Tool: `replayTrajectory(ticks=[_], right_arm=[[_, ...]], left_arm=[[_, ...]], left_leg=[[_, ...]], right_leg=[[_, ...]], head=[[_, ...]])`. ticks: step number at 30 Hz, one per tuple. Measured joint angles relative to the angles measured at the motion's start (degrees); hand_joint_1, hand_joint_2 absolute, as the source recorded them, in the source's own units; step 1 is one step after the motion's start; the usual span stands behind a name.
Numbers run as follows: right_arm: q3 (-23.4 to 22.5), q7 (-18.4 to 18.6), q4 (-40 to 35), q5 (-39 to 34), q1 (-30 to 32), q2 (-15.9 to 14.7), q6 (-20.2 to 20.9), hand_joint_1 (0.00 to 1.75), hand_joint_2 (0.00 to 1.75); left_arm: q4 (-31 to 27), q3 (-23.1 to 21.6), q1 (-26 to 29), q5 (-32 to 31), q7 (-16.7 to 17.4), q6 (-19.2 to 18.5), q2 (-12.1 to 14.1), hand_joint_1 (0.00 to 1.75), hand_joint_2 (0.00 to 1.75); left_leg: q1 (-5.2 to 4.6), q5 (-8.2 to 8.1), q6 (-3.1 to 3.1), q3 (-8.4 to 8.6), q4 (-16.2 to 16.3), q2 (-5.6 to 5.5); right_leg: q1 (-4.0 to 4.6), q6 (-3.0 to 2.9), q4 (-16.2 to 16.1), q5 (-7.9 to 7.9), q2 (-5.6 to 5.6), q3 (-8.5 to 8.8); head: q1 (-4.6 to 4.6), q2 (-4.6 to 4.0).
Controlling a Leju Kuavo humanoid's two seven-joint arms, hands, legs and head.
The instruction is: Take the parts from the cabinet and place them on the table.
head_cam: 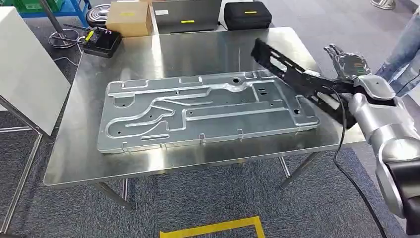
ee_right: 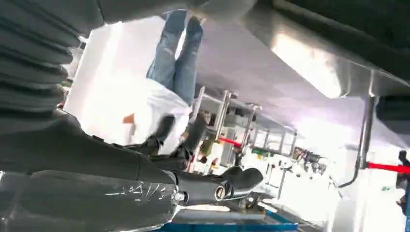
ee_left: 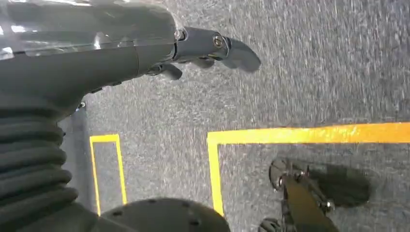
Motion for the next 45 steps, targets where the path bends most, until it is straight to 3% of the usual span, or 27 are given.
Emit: replayTrajectory(ticks=[2, 3, 4, 7, 9, 12, 13, 14, 16, 18, 19, 22, 24, 25, 27, 28, 29, 30, 31, 33, 34, 38, 39, 41, 43, 44, 45], right_arm=[[-0.40, -0.59, 0.24, -0.20, -0.55, -0.02, 0.64, 0.00, 0.00], [-0.55, -0.72, 0.33, -0.22, -0.87, -0.02, 0.70, 0.00, 0.00], [-0.57, -0.75, 0.42, -0.24, -1.21, 0.00, 0.86, 0.00, 0.00], [-0.72, -0.75, 0.77, -0.26, -1.21, 0.02, 0.99, 0.00, 0.00], [-0.83, -0.75, 0.81, -0.26, -1.36, 0.06, 0.99, 0.00, 0.00], [-0.87, -0.72, 0.94, -0.29, -1.52, 0.31, 0.96, 0.00, 0.00], [-0.87, -0.72, 1.03, -0.37, -1.48, 0.37, 0.94, 0.00, 0.00], [-0.87, -0.72, 1.16, -0.48, -1.45, 0.48, 0.88, 0.00, 0.00], [-1.01, -0.72, 1.25, -0.85, -1.46, 0.66, 0.81, 0.00, 0.00], [-1.31, -0.72, 1.23, -1.07, -1.47, 0.68, 0.79, 0.00, 0.00], [-1.44, -0.72, 1.25, -1.12, -1.50, 0.68, 0.74, 0.00, 0.00], [-1.71, -0.88, 1.29, -1.23, -1.45, 0.66, 0.64, 0.00, 0.00], [-1.94, -1.16, 1.27, -1.31, -1.37, 0.51, 0.42, 0.00, 0.00], [-2.01, -1.27, 1.27, -1.34, -1.45, 0.31, 0.40, 0.00, 0.00], [-2.21, -1.27, 1.29, -1.40, -1.47, 0.04, 0.40, 0.00, 0.00], [-2.25, -1.29, 1.38, -1.40, -1.23, 0.00, 0.42, 0.00, 0.00], [-2.25, -1.29, 1.47, -1.40, -1.01, 0.00, 0.42, 0.00, 0.00], [-2.25, -1.31, 1.51, -1.40, -0.91, -0.02, 0.42, 0.00, 0.00], [-2.32, -1.27, 1.53, -1.40, -0.96, -0.04, 0.42, 0.00, 0.00], [-2.51, -0.97, 1.51, -1.40, -1.28, -0.35, 0.42, 0.00, 0.00], [-2.65, -0.70, 1.53, -1.42, -1.40, -0.50, 0.42, 0.00, 0.00], [-2.95, -0.35, 1.53, -1.40, -1.55, -1.31, 0.42, 0.00, 0.00], [-3.02, -0.37, 1.53, -1.38, -1.58, -1.36, 0.37, 0.00, 0.00], [-3.13, -0.05, 1.53, -1.36, -1.60, -1.47, -0.07, 0.00, 0.00], [-3.43, 0.56, 1.53, -1.55, -1.29, -2.12, -1.87, 0.00, 0.00], [-3.76, 0.57, 1.53, -2.10, -0.79, -2.84, -3.42, 0.00, 0.00], [-4.35, 0.48, 1.51, -2.78, 0.25, -3.77, -5.12, 0.00, 0.00]], left_arm=[[-0.02, 0.00, -0.04, 0.00, -0.13, 0.20, -0.17, 0.00, 0.00], [-0.02, 0.00, -0.07, 0.00, -0.28, 0.33, -0.22, 0.00, 0.00], [-0.02, 0.02, -0.15, 0.00, -0.44, 0.44, -0.24, 0.00, 0.00], [-0.02, 0.02, -0.11, 0.00, -0.44, 0.50, -0.37, 0.00, 0.00], [-0.02, 0.02, -0.18, 0.00, -0.50, 0.55, -0.39, 0.00, 0.00], [-0.02, 0.02, -0.16, 0.00, -0.83, 0.46, -0.39, 0.00, 0.00], [-0.02, 0.02, -0.13, 0.00, -1.00, 0.26, -0.39, 0.00, 0.00], [-0.02, 0.02, -0.08, 0.00, -1.12, 0.11, -0.39, 0.00, 0.00], [-0.02, 0.02, -0.07, 0.00, -1.16, -0.33, -0.39, 0.00, 0.00], [-0.02, 0.02, -0.11, 0.00, -1.16, -0.68, -0.37, 0.00, 0.00], [0.00, 0.02, -0.16, 0.00, -1.16, -0.72, -0.35, 0.00, 0.00], [-0.02, 0.02, -0.03, 0.00, -1.16, -0.79, -0.35, 0.00, 0.00], [-0.02, 0.02, -0.08, 0.00, -1.36, -1.05, -0.46, 0.00, 0.00], [-0.02, 0.02, -0.15, 0.00, -1.49, -1.09, -0.46, 0.00, 0.00], [-0.02, 0.04, -0.12, 0.00, -1.60, -1.18, -0.48, 0.00, 0.00], [-0.02, 0.04, -0.06, 0.00, -1.60, -1.20, -0.50, 0.00, 0.00], [-0.02, 0.04, 0.00, 0.00, -1.60, -1.22, -0.50, 0.00, 0.00], [-0.02, 0.04, 0.03, 0.00, -1.60, -1.22, -0.50, 0.00, 0.00], [-0.02, 0.04, 0.03, 0.00, -1.57, -1.22, -0.50, 0.00, 0.00], [-0.02, 0.04, -0.10, 0.00, -1.44, -1.22, -0.59, 0.00, 0.00], [-0.02, 0.04, -0.16, 0.00, -1.42, -1.25, -0.59, 0.00, 0.00], [-0.02, 0.04, -0.14, 0.00, -1.16, -1.60, -0.61, 0.00, 0.00], [-0.02, 0.04, -0.17, 0.00, -1.16, -1.60, -0.61, 0.00, 0.00], [-0.02, 0.04, -0.25, 0.00, -1.14, -1.60, -0.61, 0.00, 0.00], [-0.02, 0.04, -0.23, 0.00, -1.11, -1.60, -0.61, 0.00, 0.00], [-0.02, 0.06, -0.20, 0.00, -1.11, -1.60, -0.61, 0.00, 0.00], [-0.02, 0.07, -0.14, 0.00, -1.09, -1.60, -0.63, 0.00, 0.00]], left_leg=[[0.03, -0.40, -0.35, 0.37, 0.31, -0.01], [-0.01, -0.64, -0.64, 0.40, 0.43, 0.00], [-0.43, -0.77, -0.90, 0.12, 0.75, -0.03], [-0.25, -0.73, -1.66, 0.34, 0.39, 0.03], [-0.25, -1.73, -2.42, 0.10, 1.48, 0.05], [-0.09, -8.08, -2.88, -5.53, 13.68, 0.10], [-0.09, -9.28, -2.95, -7.48, 17.63, 0.10], [-0.09, -9.10, -2.92, -8.39, 19.22, 0.10], [-0.10, -5.17, -2.61, -5.97, 13.79, 0.10], [-0.16, -0.36, -1.83, -0.78, 3.17, 0.10], [-0.42, -1.13, -1.53, 0.26, 1.13, 0.08], [-0.70, -0.81, -1.03, 0.21, 0.85, 0.07], [-0.16, -0.11, -0.23, 0.65, -0.20, 0.21], [-0.16, 0.00, 0.02, 0.65, -0.36, 0.20], [-0.18, 0.04, 0.17, 0.59, -0.35, 0.19], [-0.20, 0.02, 0.19, 0.56, -0.33, 0.19], [-0.19, 0.10, 0.19, 0.55, -0.24, 0.20], [-0.18, 0.09, 0.18, 0.55, -0.21, 0.20], [-0.17, 0.11, 0.14, 0.55, -0.04, 0.20], [-0.18, -0.10, -0.16, 0.49, 0.46, 0.11], [-0.31, -0.20, -0.36, 0.24, 0.58, 0.05], [-0.52, 0.36, -1.51, -0.33, 0.69, -0.12], [-0.63, -0.23, -1.87, -0.67, 1.07, -0.08], [-0.48, -4.93, -2.42, -2.27, 5.87, 0.07], [-0.22, -9.95, -2.65, -5.21, 14.62, 0.08], [-0.18, -11.18, -2.68, -5.93, 17.59, 0.08], [-0.13, -10.87, -2.66, -5.23, 17.65, 0.08]], right_leg=[[-0.02, -0.21, -9.87, 5.34, -0.02, 4.82], [0.01, -0.44, -14.57, 6.41, -0.09, 6.84], [0.57, -0.86, -15.15, 5.97, -0.04, 7.27], [0.74, -1.80, -14.90, 5.87, 0.11, 7.02], [0.14, -2.51, -15.55, 6.12, 0.03, 7.55], [0.31, -3.21, -15.55, 5.99, -0.01, 7.62], [0.37, -3.24, -15.52, 5.97, 0.00, 7.62], [0.43, -3.28, -15.48, 5.94, 0.02, 7.65], [0.51, -3.24, -15.28, 5.86, 0.11, 7.75], [0.59, -2.98, -15.10, 5.61, 0.14, 7.97], [0.88, -2.73, -14.93, 5.48, 0.17, 7.83], [0.66, -1.75, -15.20, 5.73, 0.17, 7.77], [0.47, -1.05, -14.82, 5.26, 0.12, 7.80], [0.49, -0.84, -13.10, 3.81, 0.10, 7.02], [0.41, -0.35, -4.15, -0.87, 0.11, 2.95], [0.42, -0.16, 0.43, -2.46, 0.11, 0.70], [0.41, -0.07, 2.80, -2.74, 0.10, -0.54], [0.34, -0.03, 2.07, -1.70, 0.09, -0.27], [0.21, -0.03, -1.28, 0.45, 0.09, 1.37], [0.01, -0.22, -12.22, 5.55, 0.07, 7.07], [0.11, -0.53, -14.72, 4.96, 0.12, 8.32], [0.65, -1.79, -14.70, 5.92, 0.13, 7.52], [-0.05, -2.51, -15.33, 6.49, -0.01, 7.44], [0.09, -3.16, -15.52, 7.08, -0.04, 6.97], [0.24, -3.24, -15.41, 7.70, -0.02, 6.02], [0.28, -3.17, -15.30, 8.07, -0.06, 5.50], [0.35, -3.02, -15.24, 8.38, -0.18, 5.07]], head=[[0.00, 0.00], [0.00, 0.00], [0.00, 0.00], [0.00, 0.00], [0.00, 0.00], [-0.02, 0.00], [-0.02, 0.00], [-0.02, 0.00], [0.00, 0.00], [0.00, 0.00], [-0.02, 0.00], [0.00, 0.00], [0.00, 0.00], [0.00, 0.00], [0.00, 0.00], [0.00, 0.00], [0.00, 0.00], [0.00, 0.00], [0.00, 0.00], [0.00, 0.00], [0.00, 0.00], [0.00, 0.00], [-0.02, 0.00], [0.00, 0.00], [-0.02, 0.00], [-0.02, 0.00], [-0.02, 0.00]])
